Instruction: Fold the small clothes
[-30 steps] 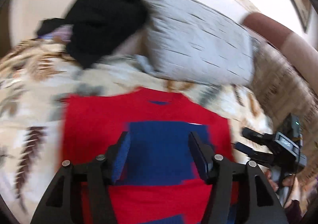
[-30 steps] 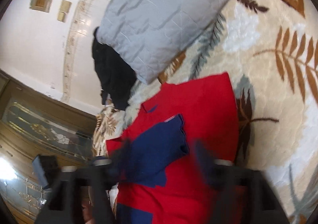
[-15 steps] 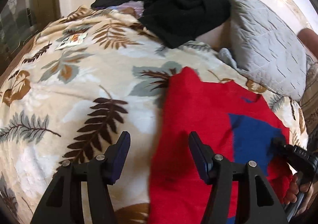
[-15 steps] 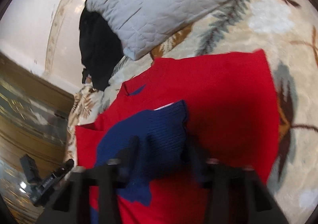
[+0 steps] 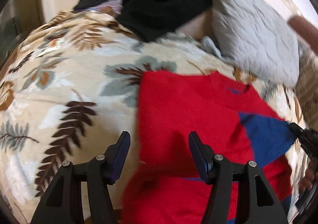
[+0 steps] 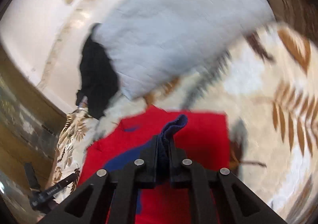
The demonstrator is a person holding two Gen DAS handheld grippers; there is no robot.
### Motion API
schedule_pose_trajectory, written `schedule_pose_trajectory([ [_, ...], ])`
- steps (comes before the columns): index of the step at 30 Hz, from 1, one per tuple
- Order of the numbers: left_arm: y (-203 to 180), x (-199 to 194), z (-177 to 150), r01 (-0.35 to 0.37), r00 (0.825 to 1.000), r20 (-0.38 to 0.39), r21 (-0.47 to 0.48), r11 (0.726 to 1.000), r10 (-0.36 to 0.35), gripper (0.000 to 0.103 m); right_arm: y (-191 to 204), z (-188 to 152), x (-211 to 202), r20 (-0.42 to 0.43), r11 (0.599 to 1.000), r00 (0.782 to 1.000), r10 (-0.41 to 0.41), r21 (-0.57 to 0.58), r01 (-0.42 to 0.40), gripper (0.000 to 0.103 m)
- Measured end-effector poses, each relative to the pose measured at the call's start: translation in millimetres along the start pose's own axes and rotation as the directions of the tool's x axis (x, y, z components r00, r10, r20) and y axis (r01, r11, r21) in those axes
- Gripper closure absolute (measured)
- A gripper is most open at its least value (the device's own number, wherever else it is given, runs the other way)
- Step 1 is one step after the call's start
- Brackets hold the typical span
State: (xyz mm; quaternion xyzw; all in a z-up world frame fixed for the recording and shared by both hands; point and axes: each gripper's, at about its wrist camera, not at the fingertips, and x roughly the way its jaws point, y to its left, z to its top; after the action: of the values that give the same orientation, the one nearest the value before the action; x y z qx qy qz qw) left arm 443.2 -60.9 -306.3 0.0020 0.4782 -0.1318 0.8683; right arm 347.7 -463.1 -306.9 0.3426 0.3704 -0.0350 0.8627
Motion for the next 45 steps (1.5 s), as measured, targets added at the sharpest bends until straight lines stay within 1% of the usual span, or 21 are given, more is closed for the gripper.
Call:
schedule_pose_trajectory([
  [3,-12,21,-5,-0.06,0.996,-0.062,0.044,0.997,0.062,0.036,-27,0,10,-0.064,0.989,0.992,-0.109,0.097,0.115,0.09],
  [5,-16,28,-8,-0.079,0.993,-0.082,0.064,0.995,0.085,0.036,-43,2,8,-0.088,0.977,0.989,-0.118,0.17,0.131,0.089],
  [7,-18,25,-8,-0.083,0.994,-0.07,0.07,0.994,0.088,0.036,-51,5,1,-0.069,0.965,0.989,-0.134,0.216,0.146,0.088],
  [9,-18,20,-7,-0.068,0.996,-0.052,0.063,0.996,0.071,0.036,-45,8,-7,-0.011,0.978,0.996,-0.094,0.186,0.094,0.087],
  [13,-12,12,-3,-0.049,0.999,-0.012,0.023,0.999,0.049,0.036,-12,-1,13,-0.092,0.996,0.994,0.054,0.068,-0.048,0.087],
  [17,-21,34,-10,-0.132,0.988,-0.062,0.125,0.983,0.141,0.026,-2,-24,54,-0.249,1.0,0.968,-0.026,-0.009,0.024,0.086],
  [20,-20,21,-6,-0.124,0.991,-0.045,0.094,0.988,0.129,0.026,1,-25,47,-0.213,0.998,0.976,-0.038,-0.054,0.027,0.086],
  [21,-22,16,-6,-0.128,0.991,-0.017,0.098,0.987,0.131,0.026,5,-23,41,-0.205,0.998,0.978,-0.037,-0.065,0.024,0.083],
  [22,-27,4,-6,-0.155,0.987,0.048,0.107,0.982,0.151,0.026,8,-23,35,-0.189,0.997,0.982,-0.024,-0.072,0.01,0.081],
  [24,-36,-9,-8,-0.166,0.981,0.123,0.131,0.977,0.15,0.026,17,-26,22,-0.142,0.995,0.99,0.001,-0.095,-0.014,0.067],
  [25,-40,-9,-11,-0.145,0.983,0.134,0.151,0.978,0.125,0.026,17,-28,22,-0.138,0.995,0.99,-0.001,-0.099,-0.013,0.038],
  [26,-44,-5,-12,-0.134,0.986,0.119,0.171,0.976,0.114,0.024,16,-34,25,-0.158,0.995,0.987,-0.019,-0.101,0.003,0.021],
  [28,-52,23,-19,-0.159,0.987,0.022,0.221,0.962,0.158,0.024,14,-42,31,-0.167,0.991,0.985,-0.048,-0.133,0.026,0.029],
  [29,-55,30,-22,-0.193,0.981,0.022,0.239,0.952,0.194,0.023,18,-47,25,-0.147,0.98,0.986,-0.085,-0.193,0.055,0.038],
  [31,-65,24,-27,-0.221,0.975,0.082,0.27,0.937,0.207,0.023,20,-52,5,-0.14,0.979,0.986,-0.09,-0.194,0.062,0.04],
  [32,-68,22,-27,-0.207,0.978,0.078,0.281,0.937,0.193,0.023,17,-52,-20,-0.12,0.988,0.992,-0.035,-0.154,0.016,0.04],
  [34,-73,11,-29,-0.163,0.986,0.089,0.263,0.951,0.144,0.023,15,-52,-60,-0.06,0.991,0.998,-0.01,-0.137,0.002,0.04],
  [38,-95,-31,-47,-0.155,0.974,0.2,0.258,0.954,0.105,0.023,4,-77,-170,0.114,0.985,0.993,0.017,-0.17,0.003,0.04],
  [40,-108,-58,-68,-0.172,0.955,0.282,0.277,0.945,0.091,0.022,-6,-97,-211,0.139,0.978,0.989,-0.047,-0.193,0.074,0.039],
  [43,-119,-86,-100,-0.224,0.918,0.383,0.278,0.934,0.106,0.014,-18,-122,-259,0.152,0.969,0.981,-0.117,-0.199,0.147,0.04],
  [45,-123,-99,-115,-0.23,0.909,0.403,0.283,0.931,0.102,0.014,-21,-135,-289,0.187,0.961,0.974,-0.132,-0.216,0.171,0.039],
])
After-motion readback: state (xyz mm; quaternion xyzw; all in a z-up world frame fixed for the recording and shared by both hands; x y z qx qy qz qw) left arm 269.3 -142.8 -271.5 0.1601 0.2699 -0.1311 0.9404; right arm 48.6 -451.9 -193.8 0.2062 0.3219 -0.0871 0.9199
